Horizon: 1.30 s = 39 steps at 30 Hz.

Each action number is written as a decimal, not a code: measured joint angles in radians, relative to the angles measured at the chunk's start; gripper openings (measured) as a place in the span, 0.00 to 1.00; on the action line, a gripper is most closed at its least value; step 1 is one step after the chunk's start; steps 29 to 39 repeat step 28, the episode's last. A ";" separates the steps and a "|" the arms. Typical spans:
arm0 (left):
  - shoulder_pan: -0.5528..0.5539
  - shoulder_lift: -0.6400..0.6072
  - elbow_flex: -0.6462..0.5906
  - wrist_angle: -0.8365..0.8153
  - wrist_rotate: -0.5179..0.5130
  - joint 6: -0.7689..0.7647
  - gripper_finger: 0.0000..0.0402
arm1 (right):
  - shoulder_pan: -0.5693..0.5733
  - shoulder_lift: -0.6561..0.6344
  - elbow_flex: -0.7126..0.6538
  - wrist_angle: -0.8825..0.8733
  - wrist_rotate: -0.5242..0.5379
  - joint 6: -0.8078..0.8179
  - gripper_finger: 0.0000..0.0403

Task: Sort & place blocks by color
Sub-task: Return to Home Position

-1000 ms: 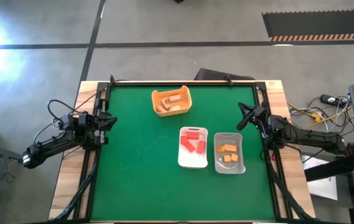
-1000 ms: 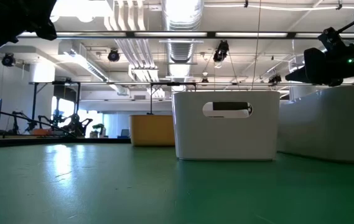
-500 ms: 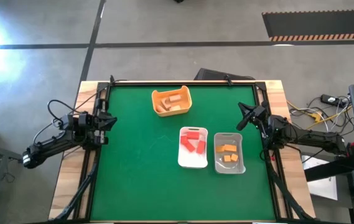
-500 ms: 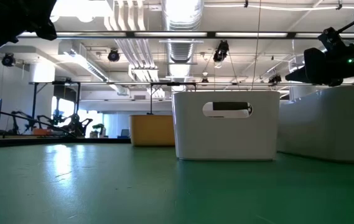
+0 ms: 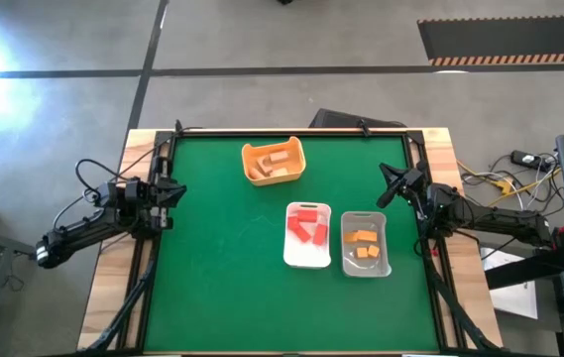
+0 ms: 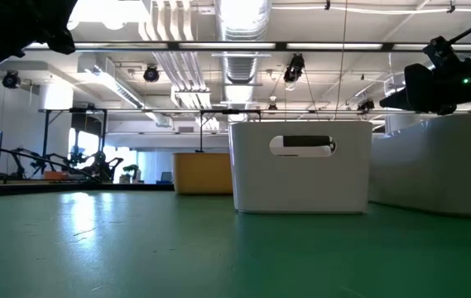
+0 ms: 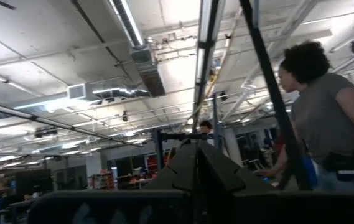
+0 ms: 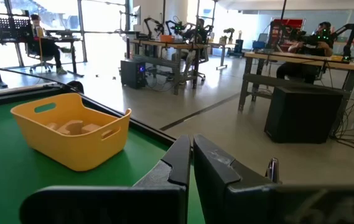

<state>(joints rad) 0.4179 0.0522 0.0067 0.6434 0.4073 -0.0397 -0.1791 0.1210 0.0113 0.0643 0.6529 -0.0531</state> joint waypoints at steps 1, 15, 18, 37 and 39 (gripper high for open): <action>0.000 0.001 0.000 0.000 -0.015 0.002 0.00 | 0.000 0.000 0.000 0.000 0.000 0.000 0.02; 0.000 0.012 0.000 0.000 -0.076 -0.004 0.00 | 0.000 0.000 0.000 0.000 0.000 0.000 0.02; 0.001 0.012 0.000 0.000 -0.076 -0.005 0.00 | 0.000 0.000 0.000 0.000 0.000 0.000 0.02; 0.001 0.013 0.000 0.000 -0.076 -0.005 0.00 | 0.000 0.000 0.000 0.000 0.000 0.000 0.02; 0.001 0.013 0.000 0.000 -0.076 -0.005 0.00 | 0.000 0.000 0.000 0.000 0.000 0.000 0.02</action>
